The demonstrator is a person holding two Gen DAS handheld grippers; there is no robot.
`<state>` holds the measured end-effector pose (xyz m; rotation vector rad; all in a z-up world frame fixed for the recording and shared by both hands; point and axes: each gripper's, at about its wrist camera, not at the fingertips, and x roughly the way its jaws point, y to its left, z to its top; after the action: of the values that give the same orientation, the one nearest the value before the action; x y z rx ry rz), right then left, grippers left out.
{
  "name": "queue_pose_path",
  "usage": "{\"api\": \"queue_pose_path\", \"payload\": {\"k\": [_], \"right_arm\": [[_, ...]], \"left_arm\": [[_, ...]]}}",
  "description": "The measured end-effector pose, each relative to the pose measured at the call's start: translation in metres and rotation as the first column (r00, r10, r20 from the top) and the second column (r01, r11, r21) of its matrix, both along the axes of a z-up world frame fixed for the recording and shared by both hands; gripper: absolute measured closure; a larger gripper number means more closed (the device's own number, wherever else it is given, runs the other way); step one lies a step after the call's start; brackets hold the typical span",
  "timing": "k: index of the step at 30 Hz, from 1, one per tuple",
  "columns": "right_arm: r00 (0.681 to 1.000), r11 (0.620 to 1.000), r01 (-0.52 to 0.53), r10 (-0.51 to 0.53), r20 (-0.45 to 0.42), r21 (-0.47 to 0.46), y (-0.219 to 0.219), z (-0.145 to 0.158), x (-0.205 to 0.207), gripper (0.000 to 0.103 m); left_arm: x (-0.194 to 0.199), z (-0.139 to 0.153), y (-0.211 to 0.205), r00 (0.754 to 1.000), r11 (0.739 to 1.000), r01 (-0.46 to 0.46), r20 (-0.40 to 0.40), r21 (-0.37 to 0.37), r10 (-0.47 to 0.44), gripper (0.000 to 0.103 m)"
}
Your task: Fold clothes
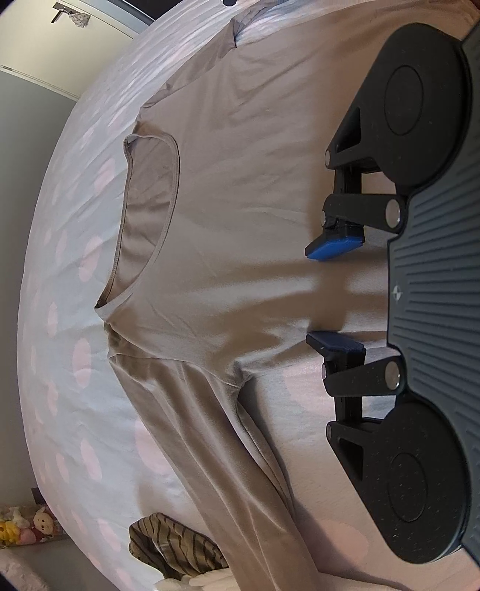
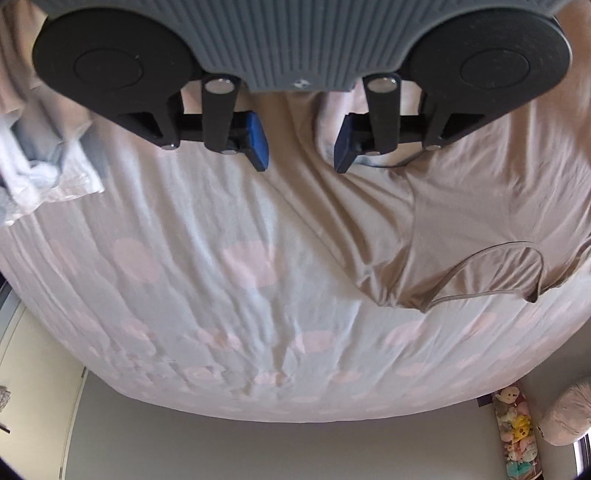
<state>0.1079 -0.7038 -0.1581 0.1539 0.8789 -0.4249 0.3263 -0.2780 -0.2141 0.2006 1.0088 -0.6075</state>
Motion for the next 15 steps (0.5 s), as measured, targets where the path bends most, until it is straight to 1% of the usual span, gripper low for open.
{"api": "queue_pose_path", "payload": {"k": [1,4,7,11,12,13,15], "right_arm": [[1.0,1.0,0.024,-0.025,-0.019,-0.012,-0.009,0.0,-0.004,0.061],[0.994,0.995,0.094,-0.092,-0.052,0.031,-0.036,-0.008,-0.021,0.064],[0.99,0.989,0.121,-0.115,-0.081,0.084,-0.049,-0.023,-0.032,0.064],[0.984,0.983,0.147,-0.135,-0.115,0.109,-0.054,-0.045,-0.037,0.065],[0.984,0.981,0.15,-0.136,-0.113,0.12,-0.055,-0.049,-0.038,0.067],[0.984,0.981,0.15,-0.136,-0.114,0.125,-0.055,-0.05,-0.038,0.078],[0.984,0.988,0.134,-0.124,-0.127,0.079,-0.051,-0.046,-0.033,0.101]], "left_arm": [[0.001,0.0,0.0,1.0,1.0,-0.002,-0.002,-0.002,0.002,0.062],[0.002,-0.002,0.001,1.0,1.0,-0.005,-0.008,-0.002,0.005,0.062],[0.0,-0.002,-0.002,1.0,1.0,0.003,0.002,0.012,-0.003,0.062],[-0.001,-0.002,-0.002,1.0,1.0,0.012,0.009,0.02,-0.012,0.062],[-0.001,-0.002,-0.002,1.0,1.0,0.01,0.006,0.017,-0.01,0.062],[-0.001,-0.002,-0.001,1.0,1.0,0.008,0.004,0.015,-0.008,0.062],[-0.001,-0.003,-0.001,1.0,1.0,0.009,0.004,0.014,-0.009,0.062]]}}
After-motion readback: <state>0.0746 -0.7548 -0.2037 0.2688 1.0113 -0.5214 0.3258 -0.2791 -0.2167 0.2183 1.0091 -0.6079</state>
